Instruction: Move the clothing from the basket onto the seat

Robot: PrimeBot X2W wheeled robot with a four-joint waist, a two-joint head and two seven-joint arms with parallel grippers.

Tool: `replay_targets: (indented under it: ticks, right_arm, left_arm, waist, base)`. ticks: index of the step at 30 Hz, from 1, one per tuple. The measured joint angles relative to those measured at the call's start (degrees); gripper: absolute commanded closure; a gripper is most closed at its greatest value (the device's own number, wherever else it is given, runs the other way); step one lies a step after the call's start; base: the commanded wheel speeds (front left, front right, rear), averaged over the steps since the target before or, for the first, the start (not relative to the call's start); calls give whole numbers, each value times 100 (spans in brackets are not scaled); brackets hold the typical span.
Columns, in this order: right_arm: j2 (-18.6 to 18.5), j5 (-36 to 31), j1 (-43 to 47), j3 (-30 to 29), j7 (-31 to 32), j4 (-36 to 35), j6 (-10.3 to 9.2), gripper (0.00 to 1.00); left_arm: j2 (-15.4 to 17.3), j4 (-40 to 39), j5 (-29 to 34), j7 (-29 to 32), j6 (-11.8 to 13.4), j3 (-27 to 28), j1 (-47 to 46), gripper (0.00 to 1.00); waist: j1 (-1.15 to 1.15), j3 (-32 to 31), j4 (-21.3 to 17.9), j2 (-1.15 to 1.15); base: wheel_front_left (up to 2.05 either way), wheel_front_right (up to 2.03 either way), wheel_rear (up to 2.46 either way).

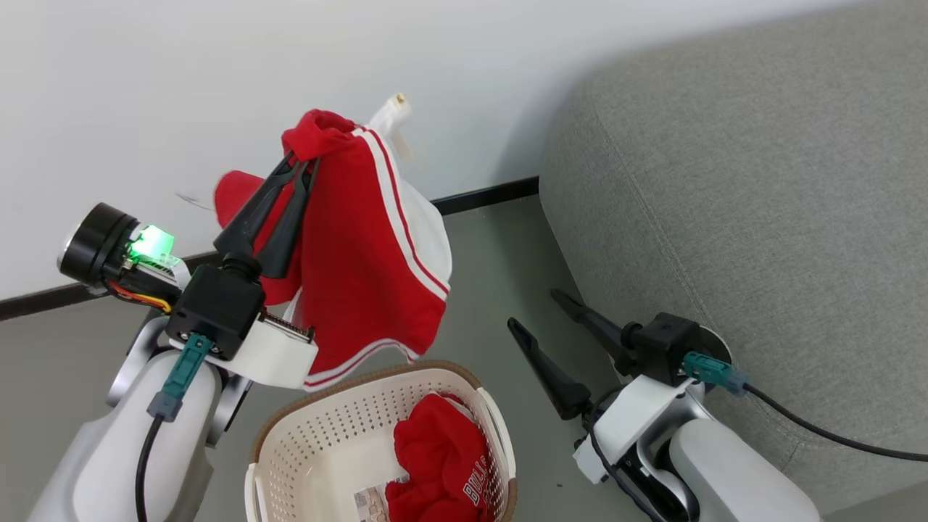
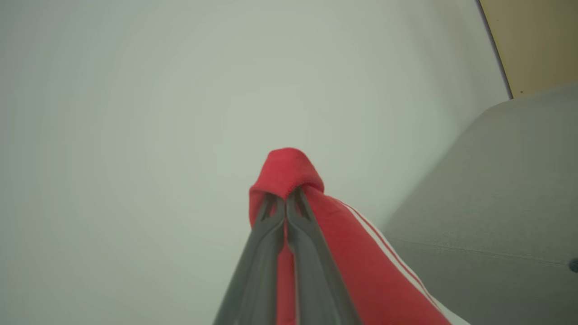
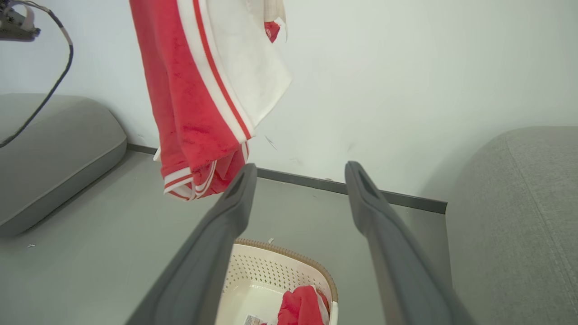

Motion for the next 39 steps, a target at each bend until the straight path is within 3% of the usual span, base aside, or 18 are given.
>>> replay_targets:
  ticks: [14,19,30,39]
  right_arm:
    - [-134,1607,31,1635,152,34,0,0]
    - [-420,2061,47,2172,282,-221,-1,0]
    - [-594,2727,65,2326,278,-375,-1,0]
    - [-441,3310,-185,2598,258,-425,-1,0]
  left_arm:
    - [-218,78,-155,2,-178,-263,8,100]
    - [-253,205,-176,140,-229,-321,14,100]
    - [-403,288,-212,343,-245,-427,15,100]
    - [-528,289,-259,509,-254,-604,13,100]
  waist:
    - [0,-717,142,0]
    - [0,-954,216,0]
    - [0,-1258,323,0]
    - [0,-1324,461,0]
  base:
    - [0,0,0]
    - [0,0,0]
    - [0,0,0]
    - [0,0,0]
